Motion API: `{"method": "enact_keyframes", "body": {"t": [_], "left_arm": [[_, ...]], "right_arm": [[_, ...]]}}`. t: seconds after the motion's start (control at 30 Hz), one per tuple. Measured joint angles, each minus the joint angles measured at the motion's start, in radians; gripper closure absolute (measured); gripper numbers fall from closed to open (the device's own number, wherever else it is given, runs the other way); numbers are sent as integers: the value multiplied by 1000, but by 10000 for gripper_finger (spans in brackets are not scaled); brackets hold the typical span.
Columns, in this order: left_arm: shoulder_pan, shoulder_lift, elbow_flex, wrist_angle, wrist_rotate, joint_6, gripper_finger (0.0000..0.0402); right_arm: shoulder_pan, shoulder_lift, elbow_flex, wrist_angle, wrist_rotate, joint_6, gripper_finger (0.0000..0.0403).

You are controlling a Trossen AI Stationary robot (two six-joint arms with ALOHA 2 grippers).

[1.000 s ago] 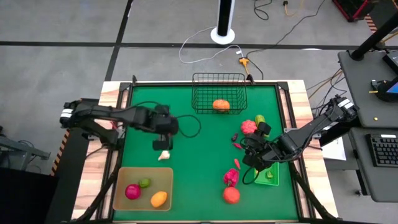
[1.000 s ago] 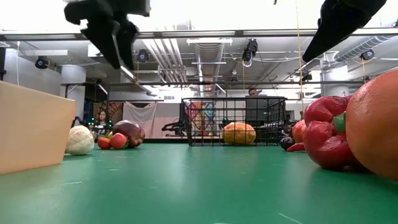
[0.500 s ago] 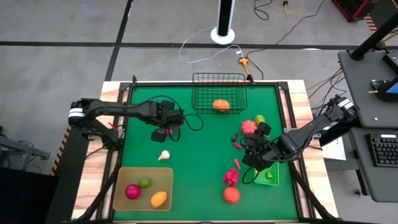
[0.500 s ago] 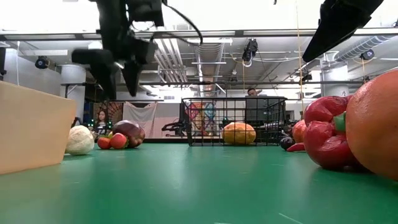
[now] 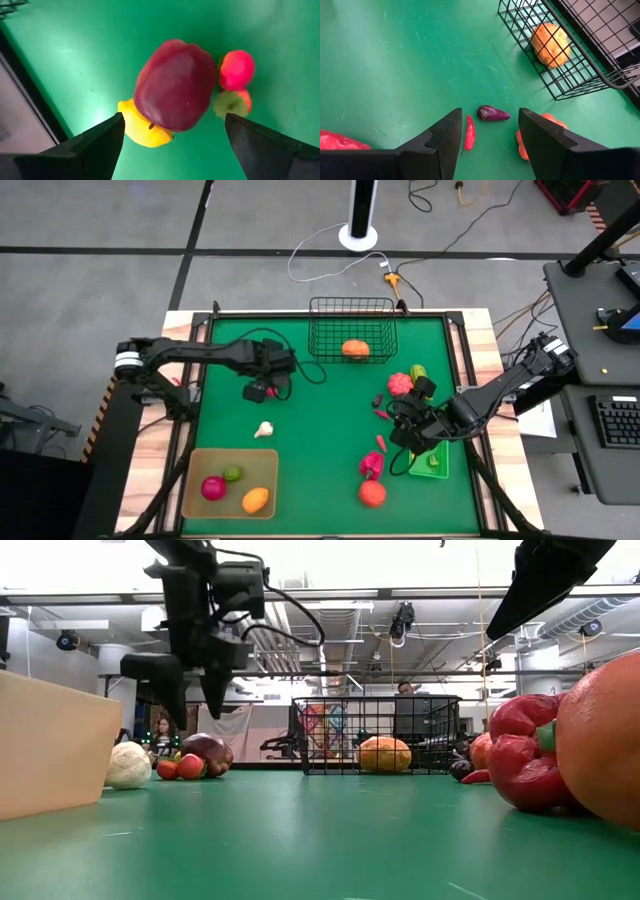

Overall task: Sort produce into baskets
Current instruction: Put the apple into the orange bin

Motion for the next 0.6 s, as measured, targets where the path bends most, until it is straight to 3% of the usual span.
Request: {"method": "enact_keyframes", "body": {"t": [0.6], "left_arm": [[8,132,0,81,4,101,78]], "right_arm": [[0,0,0,-1,0,0,216]]}}
